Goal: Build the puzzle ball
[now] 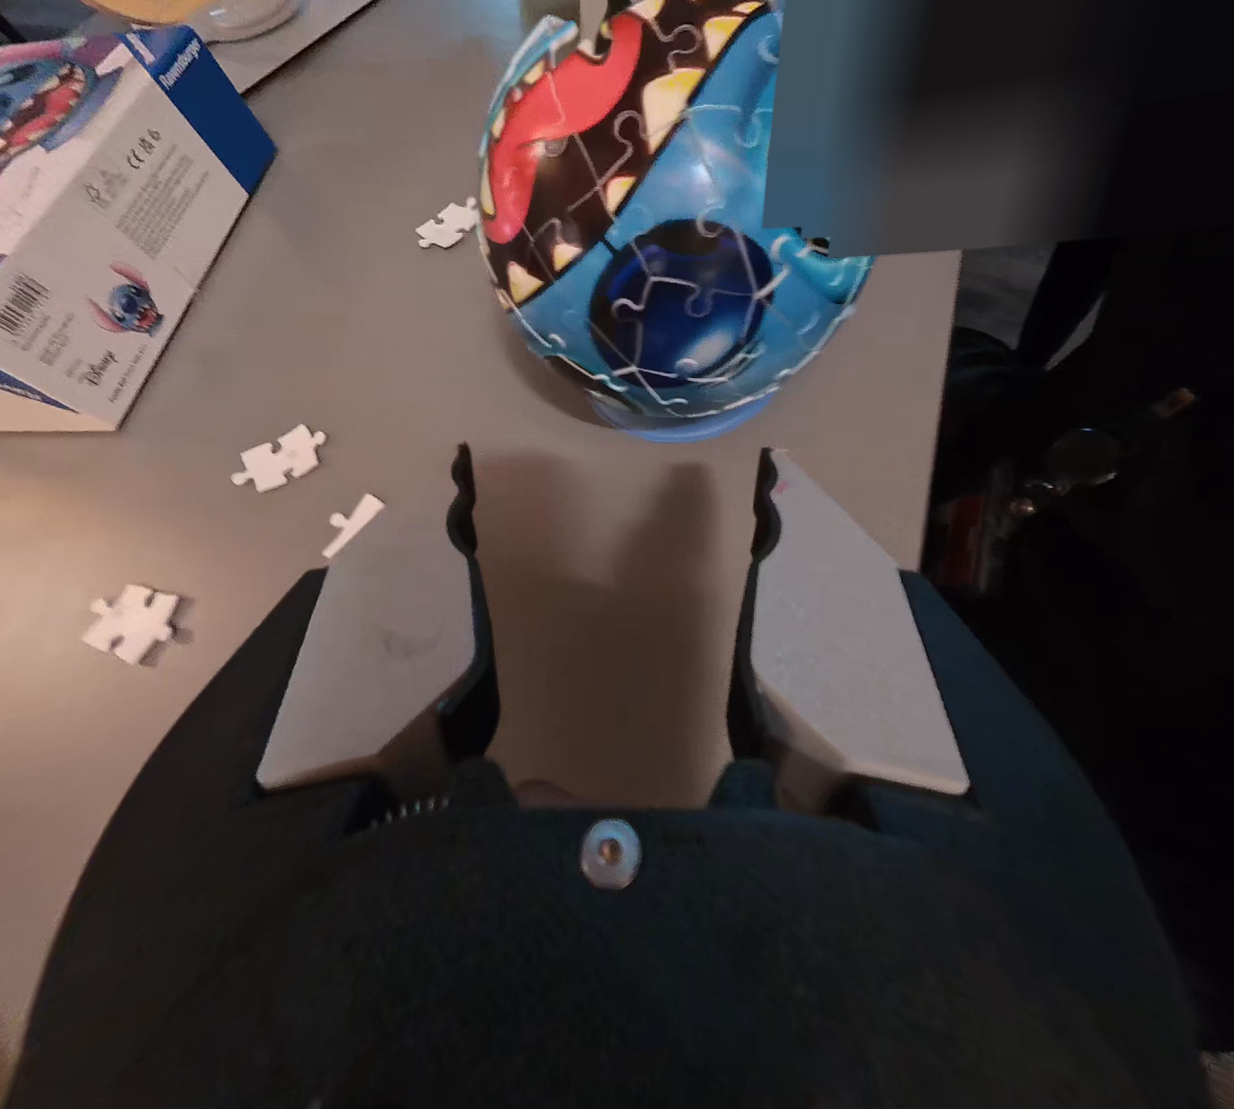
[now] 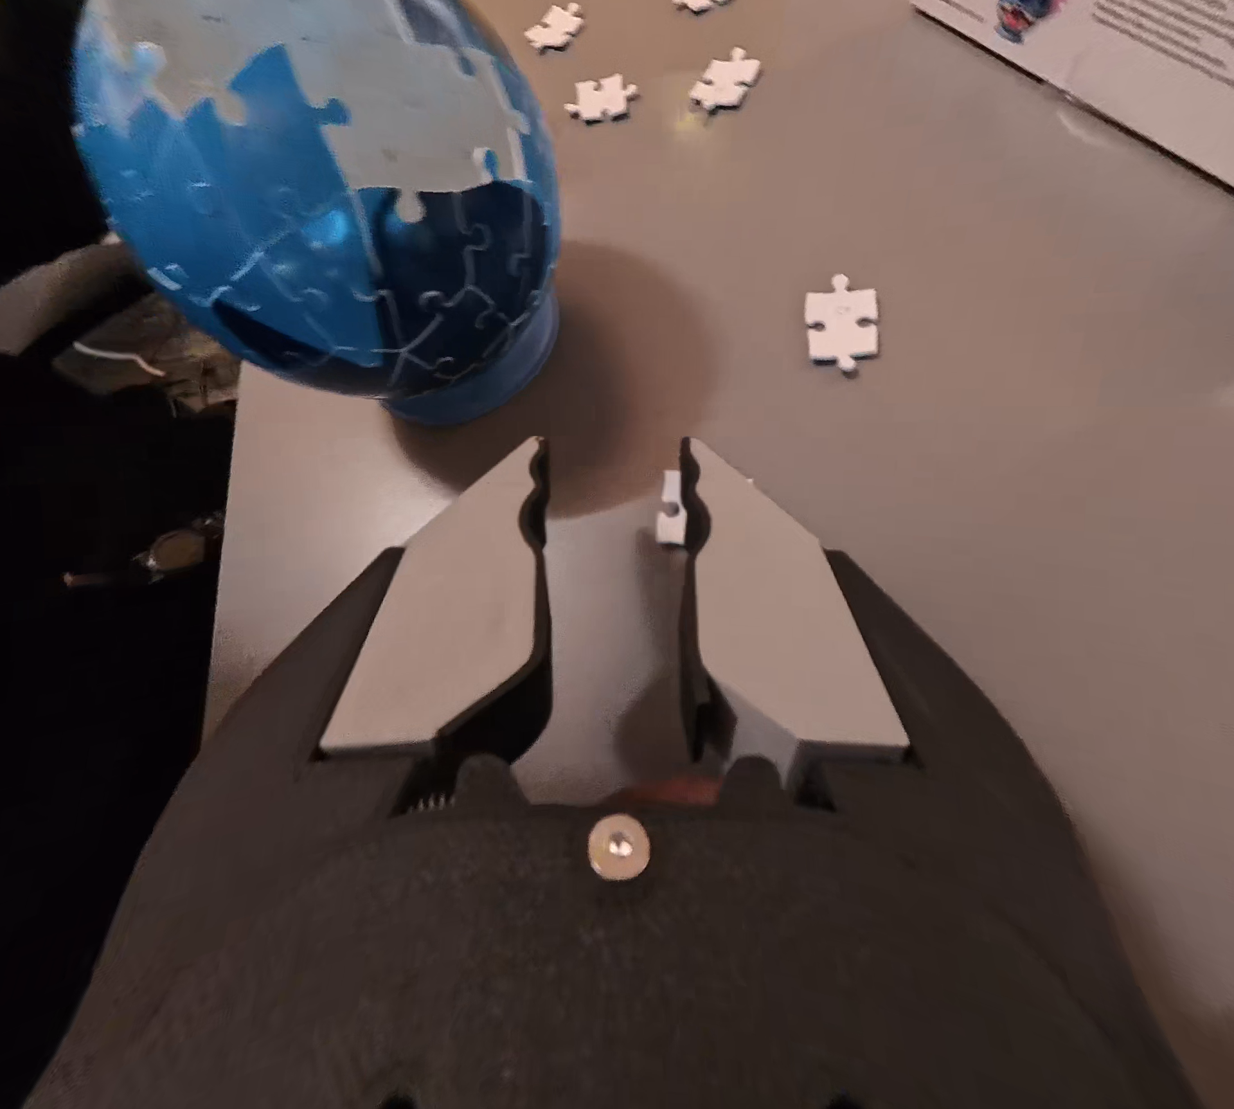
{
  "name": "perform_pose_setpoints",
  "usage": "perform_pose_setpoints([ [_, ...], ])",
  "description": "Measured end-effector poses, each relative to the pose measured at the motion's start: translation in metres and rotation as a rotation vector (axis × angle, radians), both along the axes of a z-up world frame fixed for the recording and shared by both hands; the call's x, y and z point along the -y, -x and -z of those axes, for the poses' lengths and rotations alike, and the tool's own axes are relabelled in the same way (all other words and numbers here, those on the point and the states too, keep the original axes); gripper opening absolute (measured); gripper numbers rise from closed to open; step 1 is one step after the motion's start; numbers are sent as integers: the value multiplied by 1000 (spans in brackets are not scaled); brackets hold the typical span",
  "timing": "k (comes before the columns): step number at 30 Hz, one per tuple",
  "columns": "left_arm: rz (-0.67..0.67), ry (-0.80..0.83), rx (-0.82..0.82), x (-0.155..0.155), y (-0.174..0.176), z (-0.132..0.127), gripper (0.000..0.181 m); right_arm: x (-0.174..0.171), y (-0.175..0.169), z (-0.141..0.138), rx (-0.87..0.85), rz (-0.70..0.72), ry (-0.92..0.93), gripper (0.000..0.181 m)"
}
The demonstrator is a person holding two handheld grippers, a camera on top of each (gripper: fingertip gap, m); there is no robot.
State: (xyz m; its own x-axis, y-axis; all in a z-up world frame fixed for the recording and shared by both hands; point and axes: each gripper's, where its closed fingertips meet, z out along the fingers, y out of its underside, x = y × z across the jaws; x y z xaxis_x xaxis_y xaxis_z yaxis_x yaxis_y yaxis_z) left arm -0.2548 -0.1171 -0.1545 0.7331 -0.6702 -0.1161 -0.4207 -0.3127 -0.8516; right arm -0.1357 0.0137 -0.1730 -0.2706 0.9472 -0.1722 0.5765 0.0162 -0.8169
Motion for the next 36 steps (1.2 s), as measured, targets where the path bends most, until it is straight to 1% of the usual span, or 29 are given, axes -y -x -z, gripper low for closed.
perform_pose_setpoints([
  [2,34,-34,-8,-8,0,-2,81,13,-2,-6,-39,-75,-45,47],
  [3,61,-39,-10,-10,-2,-2,82,20,-2,-9,-66,-108,-69,58],
  [5,121,-35,-30,-10,-8,-1,88,35,1,-16,-138,-158,-130,90],
  [6,149,-38,-53,-10,-10,1,90,41,3,-19,-177,-170,-170,104],
  [8,204,-72,-110,-8,-14,3,90,49,8,-21,-233,-176,-263,124],
  [10,254,-122,-169,-8,-19,3,88,55,13,-21,-271,-171,-359,135],
  [12,274,-158,-225,-11,-24,2,88,62,19,-20,-288,-165,-421,136],
  [15,249,-129,-319,-22,-19,12,91,67,27,-12,-267,-153,-456,137],
  [18,268,-113,-293,-25,-23,16,92,70,32,-8,-256,-139,-456,135],
  [22,266,-117,-238,-28,-31,16,92,75,35,-6,-267,-141,-459,120],
  [26,234,-130,-244,-28,-34,18,97,74,36,-3,-249,-142,-452,107],
  [31,208,-104,-257,-24,-33,22,98,77,34,-4,-239,-157,-380,107],
  [36,205,-95,-236,-21,-34,21,99,78,33,-5,-246,-169,-379,104],
])
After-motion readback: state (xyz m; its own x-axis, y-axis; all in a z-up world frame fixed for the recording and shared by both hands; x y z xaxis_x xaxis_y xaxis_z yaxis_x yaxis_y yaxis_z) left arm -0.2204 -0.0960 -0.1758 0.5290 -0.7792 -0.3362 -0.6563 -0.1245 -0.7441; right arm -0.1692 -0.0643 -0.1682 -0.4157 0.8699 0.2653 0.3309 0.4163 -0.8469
